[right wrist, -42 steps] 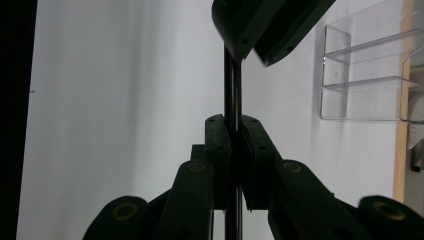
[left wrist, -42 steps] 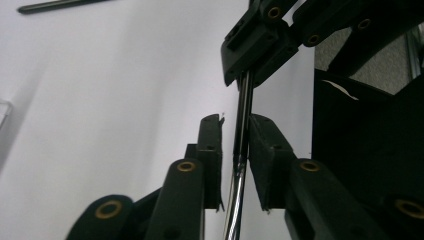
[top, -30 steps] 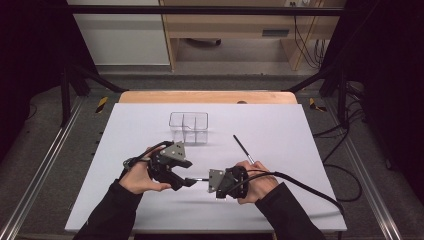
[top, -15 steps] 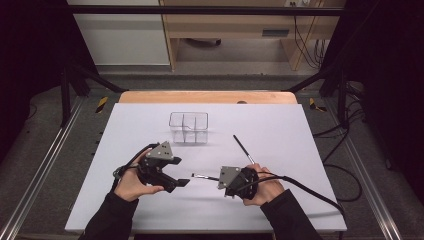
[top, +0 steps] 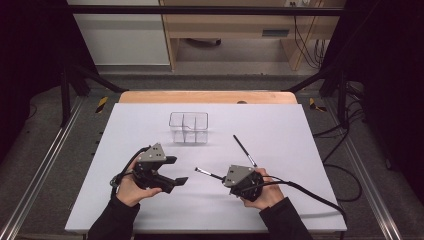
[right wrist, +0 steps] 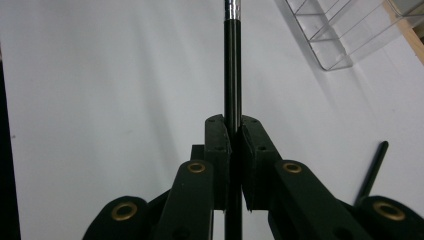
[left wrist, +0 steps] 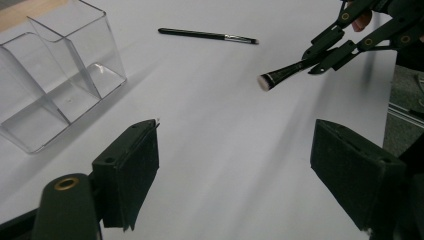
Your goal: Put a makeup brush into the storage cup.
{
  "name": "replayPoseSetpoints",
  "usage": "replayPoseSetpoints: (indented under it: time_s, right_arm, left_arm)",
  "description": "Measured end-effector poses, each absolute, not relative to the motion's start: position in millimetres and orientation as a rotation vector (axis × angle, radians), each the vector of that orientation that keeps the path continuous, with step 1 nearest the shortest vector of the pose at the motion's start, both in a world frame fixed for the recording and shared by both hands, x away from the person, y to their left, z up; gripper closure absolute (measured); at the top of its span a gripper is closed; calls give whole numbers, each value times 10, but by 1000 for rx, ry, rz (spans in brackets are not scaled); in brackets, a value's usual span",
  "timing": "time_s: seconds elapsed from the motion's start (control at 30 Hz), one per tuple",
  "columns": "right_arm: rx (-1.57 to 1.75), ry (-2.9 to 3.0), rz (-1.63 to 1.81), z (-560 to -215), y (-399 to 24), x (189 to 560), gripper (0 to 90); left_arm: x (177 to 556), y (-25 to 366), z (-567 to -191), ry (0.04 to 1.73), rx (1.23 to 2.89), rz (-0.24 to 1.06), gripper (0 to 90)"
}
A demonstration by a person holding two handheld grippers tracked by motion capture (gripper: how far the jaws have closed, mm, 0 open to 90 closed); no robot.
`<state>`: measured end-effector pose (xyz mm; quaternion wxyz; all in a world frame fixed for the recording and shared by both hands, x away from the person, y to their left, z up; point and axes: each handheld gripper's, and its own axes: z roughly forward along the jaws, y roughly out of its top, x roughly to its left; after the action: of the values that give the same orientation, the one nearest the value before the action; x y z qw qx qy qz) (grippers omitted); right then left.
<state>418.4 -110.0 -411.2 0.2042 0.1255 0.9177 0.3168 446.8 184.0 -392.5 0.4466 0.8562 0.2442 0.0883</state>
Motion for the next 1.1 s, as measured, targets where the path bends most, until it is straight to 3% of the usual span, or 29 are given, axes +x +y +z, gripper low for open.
replayPoseSetpoints:
  time_s: [1.1]
  right_arm:
    - [703,2399,1205,-4224,-1300,4217,840]
  left_arm:
    - [4401,1772,-4092,748,1887,248,206]
